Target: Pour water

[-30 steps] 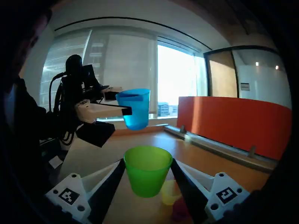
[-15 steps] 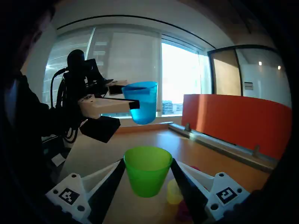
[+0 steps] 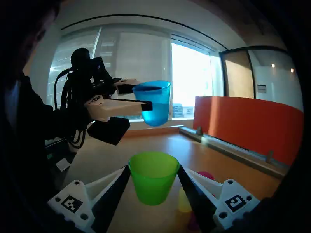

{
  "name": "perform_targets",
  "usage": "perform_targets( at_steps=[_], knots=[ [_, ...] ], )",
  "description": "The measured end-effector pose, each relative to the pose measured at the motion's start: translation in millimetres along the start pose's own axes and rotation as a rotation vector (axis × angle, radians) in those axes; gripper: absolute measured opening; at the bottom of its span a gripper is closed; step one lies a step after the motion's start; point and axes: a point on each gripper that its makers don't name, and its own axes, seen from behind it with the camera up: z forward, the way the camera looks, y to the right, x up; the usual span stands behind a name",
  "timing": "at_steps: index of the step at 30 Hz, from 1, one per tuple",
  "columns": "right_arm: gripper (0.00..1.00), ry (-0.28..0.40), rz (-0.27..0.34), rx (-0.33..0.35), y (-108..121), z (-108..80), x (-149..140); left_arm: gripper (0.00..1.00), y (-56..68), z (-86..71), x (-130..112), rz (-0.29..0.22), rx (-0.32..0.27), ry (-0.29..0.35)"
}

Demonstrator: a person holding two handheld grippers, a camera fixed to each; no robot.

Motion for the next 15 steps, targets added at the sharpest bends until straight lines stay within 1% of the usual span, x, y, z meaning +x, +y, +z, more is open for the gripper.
perform_targets(
  at_steps=[15],
  knots=[
    [0.92,-0.006,0.0,0.024,-7.8,3.8,-5.2,0.84,2.4,1.9,-1.0,0.069,-0.005,-0.015]
  ],
)
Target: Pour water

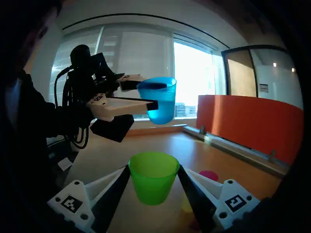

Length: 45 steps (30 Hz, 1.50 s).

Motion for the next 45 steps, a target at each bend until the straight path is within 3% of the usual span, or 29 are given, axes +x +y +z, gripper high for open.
perform_targets(
  at_steps=[21,45],
  knots=[
    [0.91,0.002,-0.002,0.026,-9.7,5.7,-2.2,0.84,1.4,-5.4,1.1,0.064,0.0,0.001],
    [0.91,0.008,-0.014,0.044,-14.2,14.2,3.4,0.84,6.0,-12.9,0.7,0.183,0.008,-0.002]
  ],
)
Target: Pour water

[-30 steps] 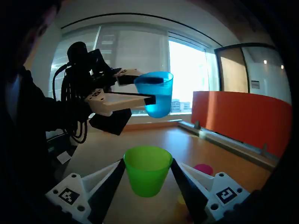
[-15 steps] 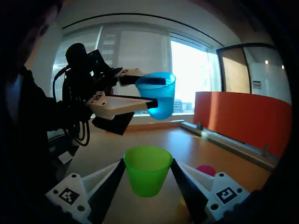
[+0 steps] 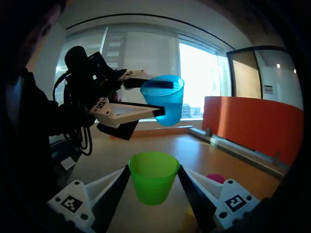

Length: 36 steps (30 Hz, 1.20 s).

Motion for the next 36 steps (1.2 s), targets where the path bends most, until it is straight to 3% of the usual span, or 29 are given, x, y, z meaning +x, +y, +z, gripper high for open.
perform_targets(
  at_steps=[18,36],
  knots=[
    [0.91,0.009,-0.022,0.002,-1.4,0.7,4.4,0.84,2.0,-4.1,6.6,0.071,0.002,0.004],
    [0.91,0.019,-0.024,0.0,-0.8,0.3,6.5,0.84,4.0,-3.6,8.3,0.104,-0.006,0.005]
  ],
)
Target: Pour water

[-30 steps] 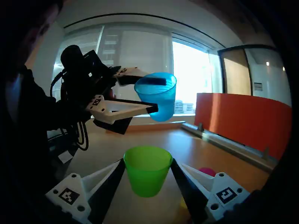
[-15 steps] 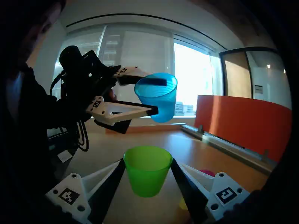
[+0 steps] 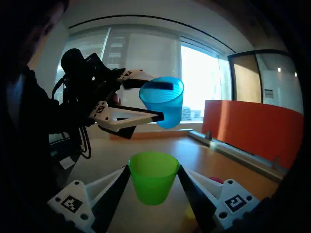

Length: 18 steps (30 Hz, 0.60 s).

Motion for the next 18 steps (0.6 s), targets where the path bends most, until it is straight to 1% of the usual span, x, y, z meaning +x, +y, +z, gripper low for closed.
perform_targets(
  at_steps=[18],
  knots=[
    [0.91,0.005,-0.003,-0.007,1.9,-1.0,-0.2,0.84,3.3,3.1,-2.7,0.04,-0.008,-0.008]
  ],
)
